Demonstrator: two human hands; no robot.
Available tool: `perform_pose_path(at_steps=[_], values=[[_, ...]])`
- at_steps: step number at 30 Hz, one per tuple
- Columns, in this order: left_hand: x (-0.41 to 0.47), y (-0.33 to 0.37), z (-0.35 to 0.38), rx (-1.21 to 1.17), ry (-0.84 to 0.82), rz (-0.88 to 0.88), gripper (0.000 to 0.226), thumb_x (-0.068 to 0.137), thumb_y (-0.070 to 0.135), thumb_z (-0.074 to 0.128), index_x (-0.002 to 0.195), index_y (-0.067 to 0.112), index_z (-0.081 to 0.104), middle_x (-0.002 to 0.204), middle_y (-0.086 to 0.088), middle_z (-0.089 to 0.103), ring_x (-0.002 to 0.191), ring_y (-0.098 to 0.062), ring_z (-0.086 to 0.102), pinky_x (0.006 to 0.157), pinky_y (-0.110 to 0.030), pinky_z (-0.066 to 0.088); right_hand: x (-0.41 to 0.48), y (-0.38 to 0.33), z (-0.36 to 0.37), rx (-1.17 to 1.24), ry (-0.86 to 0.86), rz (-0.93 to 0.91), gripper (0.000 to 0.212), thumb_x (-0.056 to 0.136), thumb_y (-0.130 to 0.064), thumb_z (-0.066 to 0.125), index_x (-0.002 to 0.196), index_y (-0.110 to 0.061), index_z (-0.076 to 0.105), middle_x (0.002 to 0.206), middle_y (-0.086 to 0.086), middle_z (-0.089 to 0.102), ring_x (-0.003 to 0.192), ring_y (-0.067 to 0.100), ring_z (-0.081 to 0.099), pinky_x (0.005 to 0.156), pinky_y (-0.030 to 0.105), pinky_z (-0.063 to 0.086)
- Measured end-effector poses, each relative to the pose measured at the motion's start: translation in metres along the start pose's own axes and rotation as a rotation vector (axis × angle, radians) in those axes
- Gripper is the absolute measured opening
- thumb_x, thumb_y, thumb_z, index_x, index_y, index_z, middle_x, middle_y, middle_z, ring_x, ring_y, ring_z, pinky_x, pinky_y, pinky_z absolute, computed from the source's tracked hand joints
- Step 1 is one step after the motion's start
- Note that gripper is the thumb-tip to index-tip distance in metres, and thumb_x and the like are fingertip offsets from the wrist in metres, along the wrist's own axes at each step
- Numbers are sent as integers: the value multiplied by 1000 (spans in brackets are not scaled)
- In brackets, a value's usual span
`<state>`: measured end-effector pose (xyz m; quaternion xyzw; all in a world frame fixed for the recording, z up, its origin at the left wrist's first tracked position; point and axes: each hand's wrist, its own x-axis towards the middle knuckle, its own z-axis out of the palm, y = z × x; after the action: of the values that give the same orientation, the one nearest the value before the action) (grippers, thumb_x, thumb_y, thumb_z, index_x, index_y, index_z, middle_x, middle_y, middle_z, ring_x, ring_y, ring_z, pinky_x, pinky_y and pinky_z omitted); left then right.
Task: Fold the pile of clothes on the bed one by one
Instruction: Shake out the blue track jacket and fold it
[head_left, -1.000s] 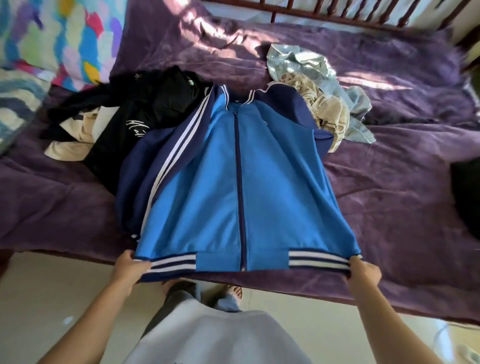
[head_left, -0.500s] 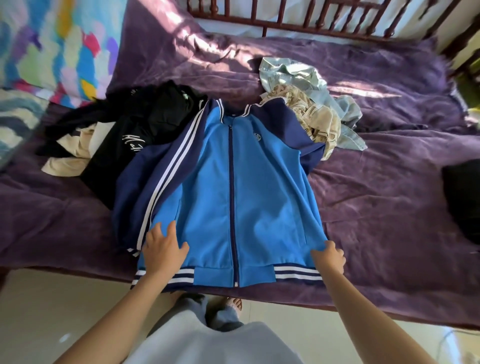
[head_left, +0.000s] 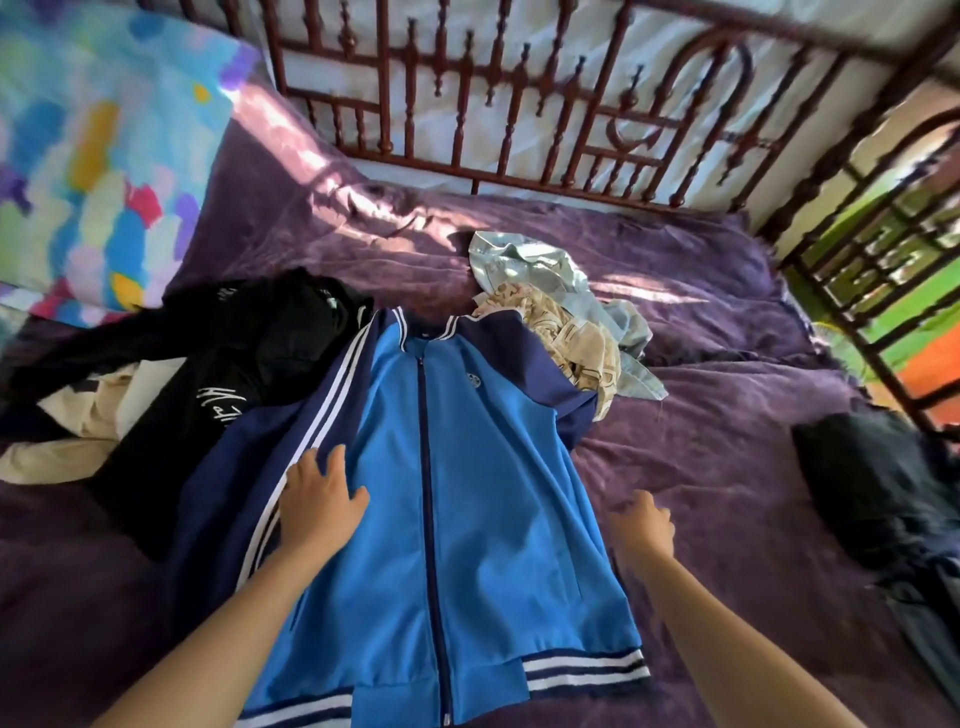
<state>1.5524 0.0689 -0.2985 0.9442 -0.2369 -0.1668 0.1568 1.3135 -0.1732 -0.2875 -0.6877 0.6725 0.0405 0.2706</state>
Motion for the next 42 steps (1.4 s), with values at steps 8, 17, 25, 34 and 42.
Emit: perform_pose_path(at_steps=[8,17,25,34,42], values=[[40,21,26,-61,-104,-6,62,90,31,55,143,9,31,146,-20,28,130,-37,29,99,-45,36,17,-13,7,-79,-75,39,40,86,-18,51,124,-10,43,129,16,42,121,35,41,97,39,41],[76,78,68,-36,-164,-16,61,89,29,58,140,5,36,136,-21,41,125,-38,36,102,-44,33,114,-4,38,230,-218,176,44,70,-32,58,106,-8,52,93,8,62,79,25,59,75,39,54],[101,147,112,-163,-193,-87,59,93,28,52,144,9,28,143,-14,34,133,-29,27,108,-34,22,215,-51,74,721,-402,270,26,87,-9,56,111,2,60,94,9,66,86,23,61,77,31,49],[152,192,121,-200,-195,-102,57,93,25,52,144,9,29,139,-13,37,131,-28,30,105,-34,25,236,-80,75,668,-367,194,28,76,4,62,59,-7,43,65,10,52,70,20,51,58,32,39],[149,263,143,-221,-293,228,63,95,32,48,149,22,17,155,-9,15,141,-26,15,112,-36,18,255,3,-115,302,776,-460,28,66,6,47,89,-6,59,73,15,58,75,26,45,62,24,33]])
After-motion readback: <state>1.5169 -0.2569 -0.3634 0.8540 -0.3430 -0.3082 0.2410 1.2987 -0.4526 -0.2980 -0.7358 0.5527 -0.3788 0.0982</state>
